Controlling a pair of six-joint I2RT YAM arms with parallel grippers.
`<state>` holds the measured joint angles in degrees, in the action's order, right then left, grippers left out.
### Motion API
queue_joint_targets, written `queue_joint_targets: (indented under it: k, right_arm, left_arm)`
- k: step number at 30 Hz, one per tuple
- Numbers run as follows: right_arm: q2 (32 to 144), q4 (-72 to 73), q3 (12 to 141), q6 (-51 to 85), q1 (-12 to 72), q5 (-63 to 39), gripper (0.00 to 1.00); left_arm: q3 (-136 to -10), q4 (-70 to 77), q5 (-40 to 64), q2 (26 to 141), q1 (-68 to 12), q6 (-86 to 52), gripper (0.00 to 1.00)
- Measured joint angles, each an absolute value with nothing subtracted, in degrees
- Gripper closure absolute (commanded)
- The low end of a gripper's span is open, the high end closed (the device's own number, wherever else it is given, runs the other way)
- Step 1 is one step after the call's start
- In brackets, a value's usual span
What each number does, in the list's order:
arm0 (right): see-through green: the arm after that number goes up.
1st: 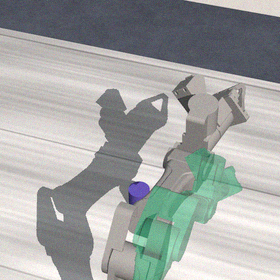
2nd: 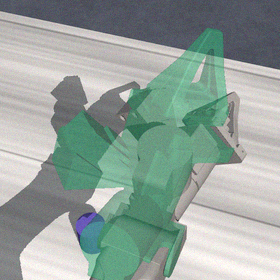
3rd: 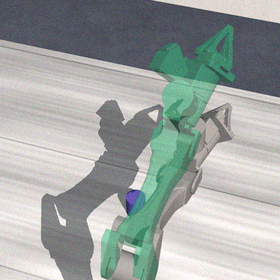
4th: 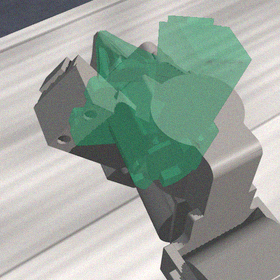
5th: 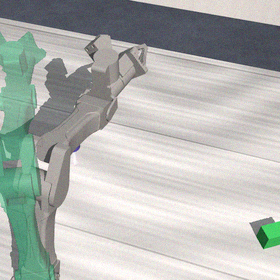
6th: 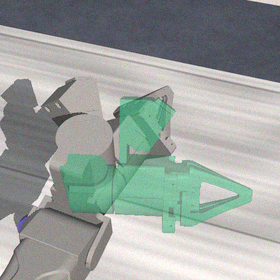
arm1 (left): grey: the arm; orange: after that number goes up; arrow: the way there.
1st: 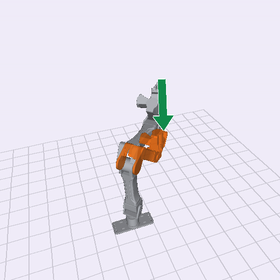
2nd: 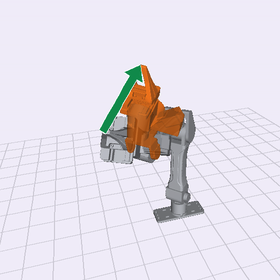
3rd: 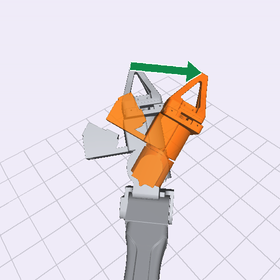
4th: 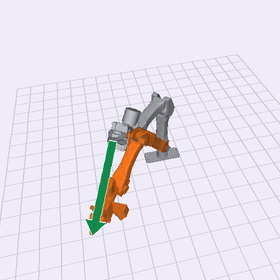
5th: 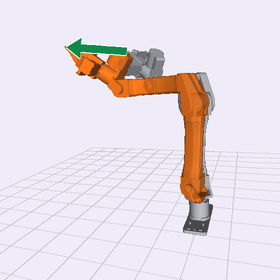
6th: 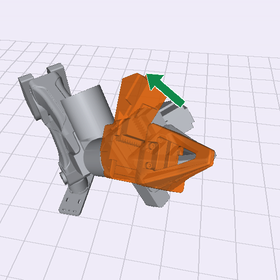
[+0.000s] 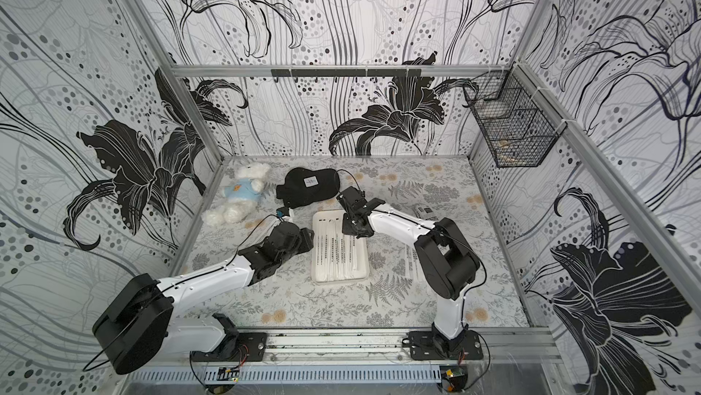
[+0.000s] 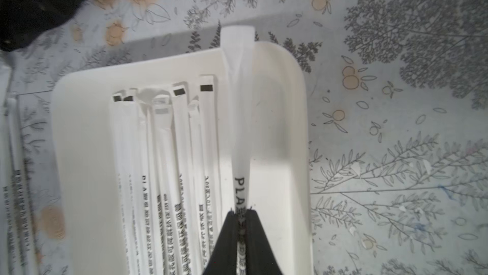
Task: Put the straws into the storage box
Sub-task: Place the straw in the storage box.
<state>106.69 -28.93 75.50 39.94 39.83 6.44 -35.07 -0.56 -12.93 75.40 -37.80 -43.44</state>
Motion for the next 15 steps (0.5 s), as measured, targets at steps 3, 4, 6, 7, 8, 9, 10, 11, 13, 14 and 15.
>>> queue_joint_targets:
  k: [3, 4, 6, 7, 8, 9, 10, 11, 13, 14, 15]
  right_arm:
    - [107.59, -28.88, 75.5, 39.92, 39.83, 6.68, 0.89]
    - [107.79, -28.88, 75.5, 39.92, 39.83, 6.68, 0.89]
    - [108.4, -28.77, 75.5, 39.92, 39.83, 6.7, 0.89]
    - [108.79, -28.64, 75.5, 39.92, 39.83, 6.68, 0.89]
    - [109.27, -28.56, 75.5, 39.92, 39.83, 6.7, 0.89]
    - [109.84, -28.49, 75.5, 39.92, 39.83, 6.7, 0.89]
    - [110.43, -28.45, 75.5, 39.92, 39.83, 6.68, 0.89]
    - [110.83, -28.47, 75.5, 39.92, 39.83, 6.68, 0.89]
    - [111.5, -28.42, 75.5, 39.94, 39.83, 6.68, 0.89]
    - [111.72, -28.45, 75.5, 39.97, 39.83, 6.66, 0.89]
    - [111.85, -28.38, 75.5, 40.1, 39.83, 6.66, 0.89]
  left_arm:
    - [-34.79, 0.03, -12.58, 75.9, -37.76, -43.46, 0.48]
    - [-34.76, 0.21, -12.36, 76.27, -37.69, -43.46, 0.48]
    - [-34.65, 0.47, -12.1, 76.84, -37.65, -43.48, 0.48]
    - [-34.63, 0.47, -11.92, 77.06, -37.58, -43.51, 0.49]
    - [-34.61, 0.47, -11.77, 77.21, -37.52, -43.53, 0.49]
    - [-34.61, 0.47, -11.75, 77.3, -37.5, -43.51, 0.49]
    - [-34.61, 0.49, -11.73, 77.3, -37.47, -43.51, 0.49]
    - [-34.61, 0.49, -11.73, 77.3, -37.45, -43.51, 0.49]
    - [-34.61, 0.51, -11.7, 77.3, -37.45, -43.51, 0.49]
    - [-34.61, 0.51, -11.7, 77.3, -37.45, -43.51, 0.49]
    - [-34.59, 0.51, -11.7, 77.3, -37.45, -43.51, 0.49]
